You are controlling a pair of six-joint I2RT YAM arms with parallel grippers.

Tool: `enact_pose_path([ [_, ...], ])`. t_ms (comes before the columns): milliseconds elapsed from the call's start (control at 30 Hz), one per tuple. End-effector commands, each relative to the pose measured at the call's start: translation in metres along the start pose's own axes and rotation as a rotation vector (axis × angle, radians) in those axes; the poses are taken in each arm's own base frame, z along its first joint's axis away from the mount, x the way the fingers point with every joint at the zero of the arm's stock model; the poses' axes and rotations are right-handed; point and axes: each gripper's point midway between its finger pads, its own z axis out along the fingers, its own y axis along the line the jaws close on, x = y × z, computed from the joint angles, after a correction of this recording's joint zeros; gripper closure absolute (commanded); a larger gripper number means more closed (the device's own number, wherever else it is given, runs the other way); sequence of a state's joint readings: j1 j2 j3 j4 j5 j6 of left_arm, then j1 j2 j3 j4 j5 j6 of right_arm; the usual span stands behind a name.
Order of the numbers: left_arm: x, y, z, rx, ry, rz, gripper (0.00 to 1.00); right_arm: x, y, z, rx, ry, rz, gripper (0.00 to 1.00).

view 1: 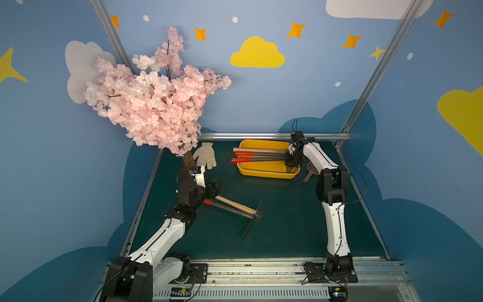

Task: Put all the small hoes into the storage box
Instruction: Place the hoe in the storage box.

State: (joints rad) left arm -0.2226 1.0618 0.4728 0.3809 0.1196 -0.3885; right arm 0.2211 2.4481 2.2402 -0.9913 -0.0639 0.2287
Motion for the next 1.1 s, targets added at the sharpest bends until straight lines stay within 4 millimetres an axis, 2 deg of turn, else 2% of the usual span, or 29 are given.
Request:
enact_pose_path([
  [0,0.003,0.002,-0.003,-0.005,0.005,0.008,0.35,-0.018,0.004,0.001,-0.037,-0.054,0.052,1.00],
  [267,0.003,0.003,-0.004,-0.006,0.004,0.008,0.35,-0.016,-0.001,0.015,-0.029,-0.042,0.100,0.99],
  [400,0.006,0.005,-0.004,-0.009,0.008,0.003,0.35,-0.018,0.005,0.009,-0.053,-0.051,0.086,0.80],
  [533,0.007,0.006,-0.004,-0.010,0.010,0.001,0.35,-0.025,0.011,-0.011,-0.038,-0.101,0.045,0.72],
  [933,0.010,0.006,-0.002,-0.001,0.015,-0.009,0.35,-0.045,0.012,-0.090,0.093,-0.291,-0.027,0.69],
  [1000,0.011,0.006,-0.002,-0.001,0.016,-0.012,0.35,-0.044,0.021,-0.101,0.080,-0.312,-0.058,0.70],
  [1067,0.011,0.006,-0.002,0.002,0.014,-0.013,0.35,-0.041,0.040,-0.105,0.026,-0.319,-0.137,0.71],
])
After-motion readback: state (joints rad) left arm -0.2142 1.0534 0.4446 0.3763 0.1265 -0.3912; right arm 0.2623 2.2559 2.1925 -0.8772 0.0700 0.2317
